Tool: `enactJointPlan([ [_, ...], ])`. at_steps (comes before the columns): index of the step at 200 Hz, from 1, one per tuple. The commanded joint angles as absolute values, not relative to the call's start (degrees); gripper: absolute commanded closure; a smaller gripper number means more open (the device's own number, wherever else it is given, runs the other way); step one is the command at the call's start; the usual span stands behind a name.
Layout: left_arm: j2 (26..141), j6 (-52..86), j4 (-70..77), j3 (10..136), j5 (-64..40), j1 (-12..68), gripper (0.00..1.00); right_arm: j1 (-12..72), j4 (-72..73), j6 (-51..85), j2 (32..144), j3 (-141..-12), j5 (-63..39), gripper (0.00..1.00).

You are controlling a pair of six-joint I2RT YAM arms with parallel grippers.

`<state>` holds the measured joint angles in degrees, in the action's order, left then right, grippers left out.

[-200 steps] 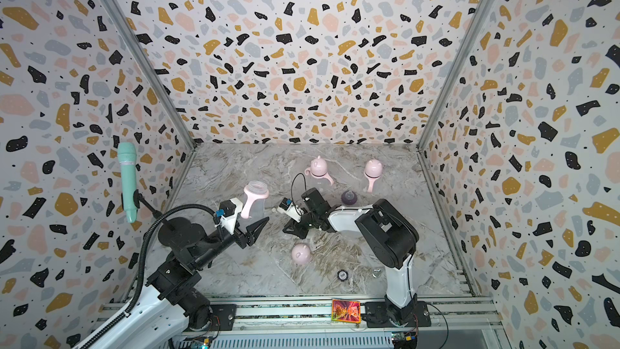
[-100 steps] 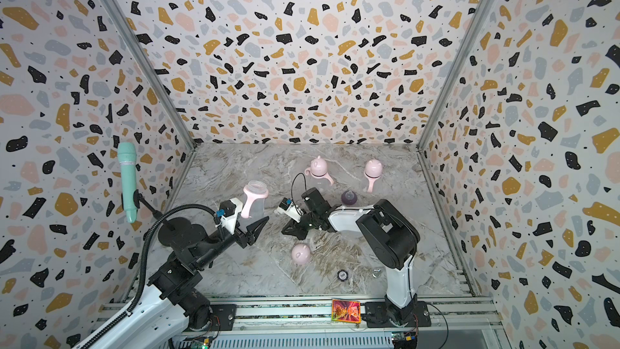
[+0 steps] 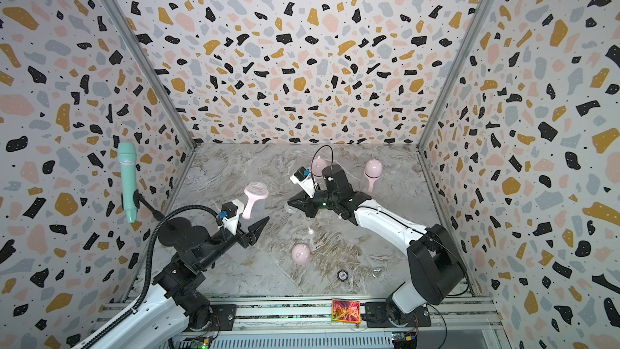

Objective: Assemble the baby bottles
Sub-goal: Pick up the straw from the center of the board, then place the straw into the baby bottle.

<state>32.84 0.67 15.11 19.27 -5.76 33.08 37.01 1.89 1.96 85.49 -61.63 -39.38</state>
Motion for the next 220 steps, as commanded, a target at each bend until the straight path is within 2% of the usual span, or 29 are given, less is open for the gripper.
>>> enactJointPlan([
  [1,31.8,-1.8,20.0,18.0,-8.3,32.9,0.63,36.9,-3.6,3.3,80.6,-67.7,-37.2,1.0],
  [49,32.0,-4.2,27.0,14.2,-11.5,32.9,0.62,36.9,-7.6,4.2,75.9,-76.1,-37.8,1.0],
  [118,35.7,-8.8,37.0,9.1,-15.5,32.9,0.63,40.2,-5.0,7.7,76.9,-85.0,-42.9,1.0],
  [157,37.9,-10.8,37.3,10.4,-17.3,32.9,0.64,43.9,-3.4,8.4,77.2,-84.7,-42.6,1.0],
  [220,37.8,-11.4,37.9,10.3,-14.6,32.8,0.64,46.5,2.6,11.8,75.8,-80.0,-42.1,1.0],
])
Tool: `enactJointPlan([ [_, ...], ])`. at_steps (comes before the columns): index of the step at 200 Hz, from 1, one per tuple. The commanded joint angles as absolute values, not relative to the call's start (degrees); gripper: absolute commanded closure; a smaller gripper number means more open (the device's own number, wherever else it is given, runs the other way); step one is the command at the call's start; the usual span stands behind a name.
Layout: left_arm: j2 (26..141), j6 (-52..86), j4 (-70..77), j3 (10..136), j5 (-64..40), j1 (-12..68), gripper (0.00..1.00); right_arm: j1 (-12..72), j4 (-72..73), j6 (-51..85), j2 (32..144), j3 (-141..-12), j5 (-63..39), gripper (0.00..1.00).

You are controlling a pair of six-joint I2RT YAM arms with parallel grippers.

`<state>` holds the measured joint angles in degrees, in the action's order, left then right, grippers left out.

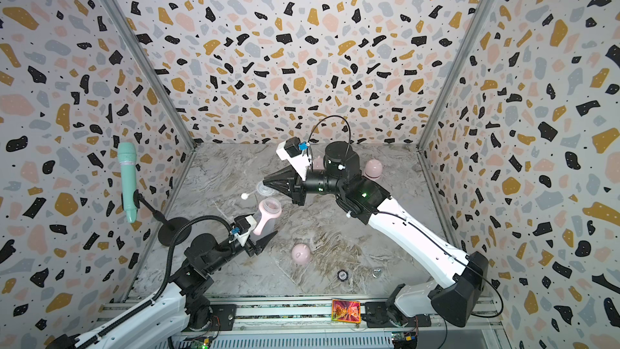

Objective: Assemble the baby bottles
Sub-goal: Place the straw into the baby bottle.

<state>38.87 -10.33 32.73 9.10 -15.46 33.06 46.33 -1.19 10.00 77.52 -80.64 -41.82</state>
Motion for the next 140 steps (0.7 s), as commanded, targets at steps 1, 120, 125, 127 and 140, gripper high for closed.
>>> enactJointPlan([
  [1,37.8,-11.4,37.9,10.3,-14.5,32.8,0.64,46.5,2.6,11.8,75.8,-79.9,-42.1,1.0],
  [120,37.6,-11.7,37.7,9.5,-14.8,32.9,0.63,46.5,3.9,11.2,73.7,-82.4,-43.6,1.0],
  [125,37.7,-11.8,37.7,9.5,-14.9,32.9,0.63,46.5,4.0,11.2,73.6,-82.5,-43.8,1.0],
  [127,37.8,-11.9,37.7,9.5,-14.9,32.9,0.63,46.5,4.1,11.2,73.6,-82.6,-43.9,1.0],
  [140,38.0,-11.8,37.6,9.6,-15.0,32.8,0.63,46.5,4.6,11.1,73.4,-82.8,-44.2,1.0],
])
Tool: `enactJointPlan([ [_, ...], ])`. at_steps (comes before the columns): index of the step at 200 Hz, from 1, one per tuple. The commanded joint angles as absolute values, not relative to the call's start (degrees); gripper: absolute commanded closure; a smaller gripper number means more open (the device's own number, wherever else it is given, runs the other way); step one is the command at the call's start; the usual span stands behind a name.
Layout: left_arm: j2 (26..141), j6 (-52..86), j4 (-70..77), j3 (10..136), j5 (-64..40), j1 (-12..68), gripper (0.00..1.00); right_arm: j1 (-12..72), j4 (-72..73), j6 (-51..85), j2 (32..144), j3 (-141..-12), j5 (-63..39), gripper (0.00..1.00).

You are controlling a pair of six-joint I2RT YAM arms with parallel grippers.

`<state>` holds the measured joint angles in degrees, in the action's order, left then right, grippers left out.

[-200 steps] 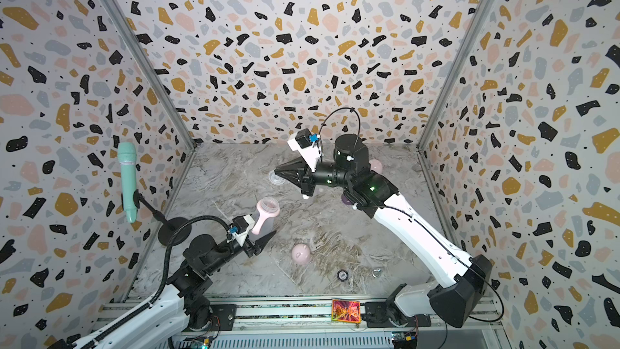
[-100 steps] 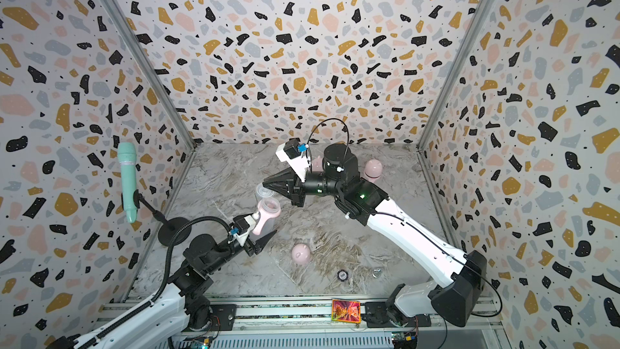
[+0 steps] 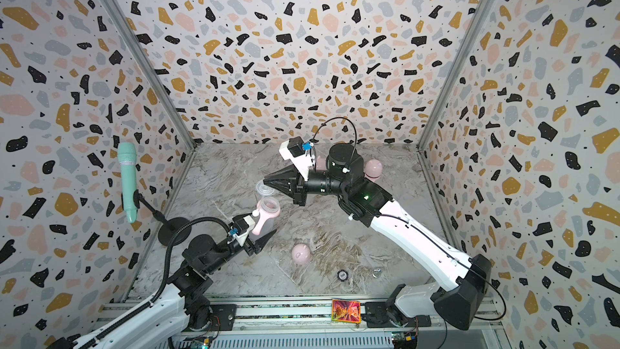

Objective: Assemble the baby bottles
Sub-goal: Place the straw into the baby bottle.

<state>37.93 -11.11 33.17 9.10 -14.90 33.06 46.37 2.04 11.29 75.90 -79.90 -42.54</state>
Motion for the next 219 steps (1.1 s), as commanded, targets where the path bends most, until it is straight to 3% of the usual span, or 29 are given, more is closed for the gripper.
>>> enactJointPlan([
  [1,38.0,-11.9,37.6,9.6,-15.0,32.9,0.63,46.5,4.6,11.1,73.4,-82.8,-44.1,1.0],
  [140,38.5,-12.6,40.5,9.7,-18.6,32.9,0.64,44.9,4.3,10.7,72.9,-82.5,-44.2,1.0],
  [219,39.1,-13.7,43.6,10.5,-17.3,32.9,0.65,45.1,11.8,18.1,72.9,-76.1,-48.0,1.0],
])
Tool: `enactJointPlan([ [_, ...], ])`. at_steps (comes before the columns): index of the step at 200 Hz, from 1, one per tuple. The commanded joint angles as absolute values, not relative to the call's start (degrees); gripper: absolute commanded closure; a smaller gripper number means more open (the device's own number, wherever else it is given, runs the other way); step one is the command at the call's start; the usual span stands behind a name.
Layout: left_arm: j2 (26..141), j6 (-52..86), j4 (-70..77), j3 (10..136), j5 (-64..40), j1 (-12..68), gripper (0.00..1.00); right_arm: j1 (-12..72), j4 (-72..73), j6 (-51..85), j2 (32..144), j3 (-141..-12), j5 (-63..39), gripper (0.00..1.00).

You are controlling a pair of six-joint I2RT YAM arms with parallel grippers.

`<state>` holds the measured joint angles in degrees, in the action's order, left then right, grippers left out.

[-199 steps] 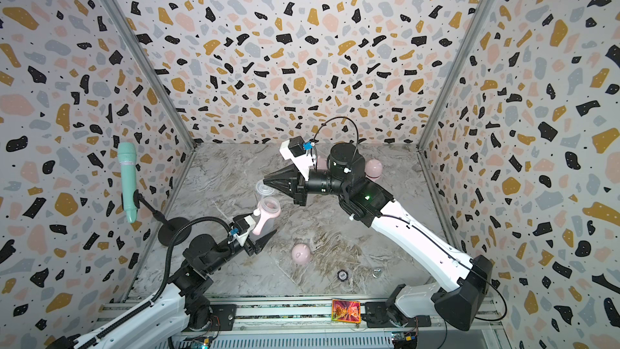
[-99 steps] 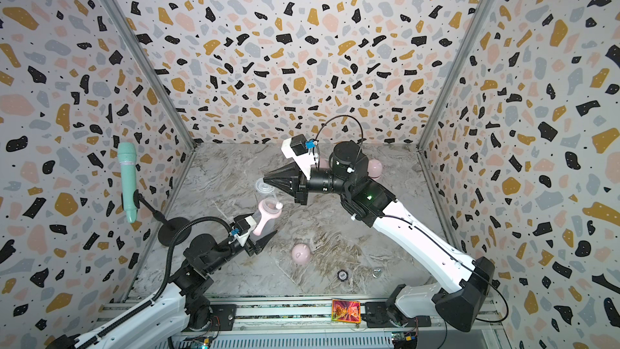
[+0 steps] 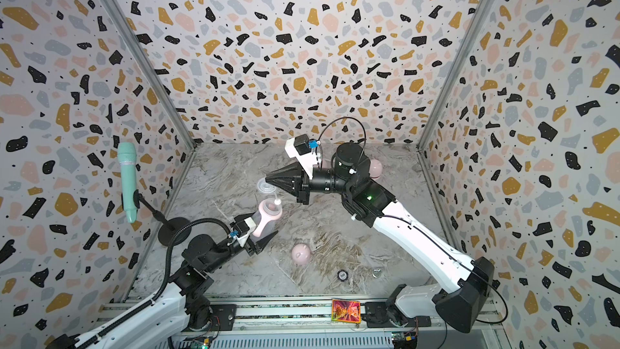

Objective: Assemble the baby bottles
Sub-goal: Place the straw into the baby bottle.

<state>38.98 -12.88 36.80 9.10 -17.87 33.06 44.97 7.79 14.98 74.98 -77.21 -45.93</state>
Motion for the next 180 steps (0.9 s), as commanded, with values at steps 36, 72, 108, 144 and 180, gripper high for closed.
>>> enactJointPlan([
  [36,40.4,-13.8,45.2,10.5,-17.7,32.9,0.65,45.2,12.5,19.0,72.3,-74.8,-48.0,1.0],
  [72,39.4,-12.3,49.6,10.0,-18.9,32.9,0.64,44.1,10.1,20.5,72.7,-73.1,-47.1,1.0],
  [108,37.6,-11.8,51.9,9.3,-19.9,32.9,0.65,42.2,7.4,22.2,75.2,-71.7,-51.5,1.0],
  [144,36.4,-11.5,51.9,9.1,-20.9,32.9,0.65,42.2,6.1,22.9,78.4,-71.6,-52.2,1.0],
  [180,35.9,-11.5,51.8,9.0,-20.9,32.9,0.64,42.7,6.6,24.2,81.1,-72.2,-55.9,1.0],
])
